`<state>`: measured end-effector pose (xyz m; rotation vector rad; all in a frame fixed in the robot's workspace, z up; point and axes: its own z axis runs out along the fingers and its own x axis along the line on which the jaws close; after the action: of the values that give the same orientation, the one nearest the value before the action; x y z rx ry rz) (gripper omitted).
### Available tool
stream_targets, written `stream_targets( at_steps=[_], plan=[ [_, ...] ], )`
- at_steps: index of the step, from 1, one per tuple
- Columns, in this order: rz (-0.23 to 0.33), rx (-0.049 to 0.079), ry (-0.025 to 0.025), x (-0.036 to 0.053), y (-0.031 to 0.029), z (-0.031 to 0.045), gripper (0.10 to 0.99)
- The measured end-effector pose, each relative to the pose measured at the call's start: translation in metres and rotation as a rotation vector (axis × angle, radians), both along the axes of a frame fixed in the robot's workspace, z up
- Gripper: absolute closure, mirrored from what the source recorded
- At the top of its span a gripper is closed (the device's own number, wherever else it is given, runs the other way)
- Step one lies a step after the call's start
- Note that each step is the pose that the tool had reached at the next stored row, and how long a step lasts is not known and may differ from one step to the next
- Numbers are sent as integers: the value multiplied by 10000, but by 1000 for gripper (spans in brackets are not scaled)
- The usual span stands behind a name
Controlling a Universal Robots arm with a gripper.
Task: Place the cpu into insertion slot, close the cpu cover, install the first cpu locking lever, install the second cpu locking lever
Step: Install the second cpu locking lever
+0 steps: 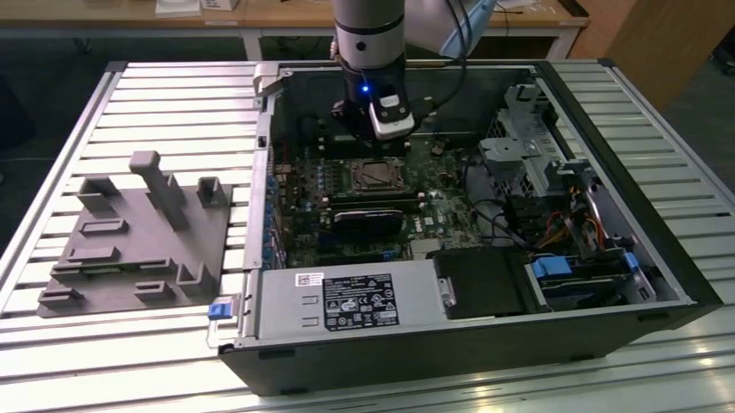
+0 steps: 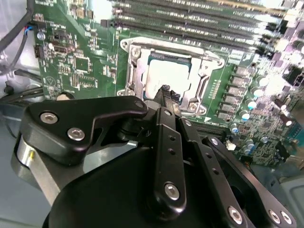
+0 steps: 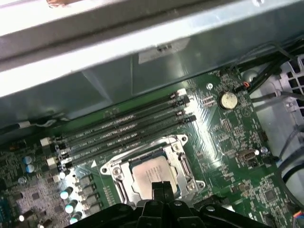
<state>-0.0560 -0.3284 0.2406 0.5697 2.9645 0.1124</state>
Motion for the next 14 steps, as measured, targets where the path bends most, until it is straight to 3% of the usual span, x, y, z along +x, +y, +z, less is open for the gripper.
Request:
stream_targets(
  at_steps=[14],
  plan=[
    [-23,0,92,7,-314,-1,980]
  ],
)
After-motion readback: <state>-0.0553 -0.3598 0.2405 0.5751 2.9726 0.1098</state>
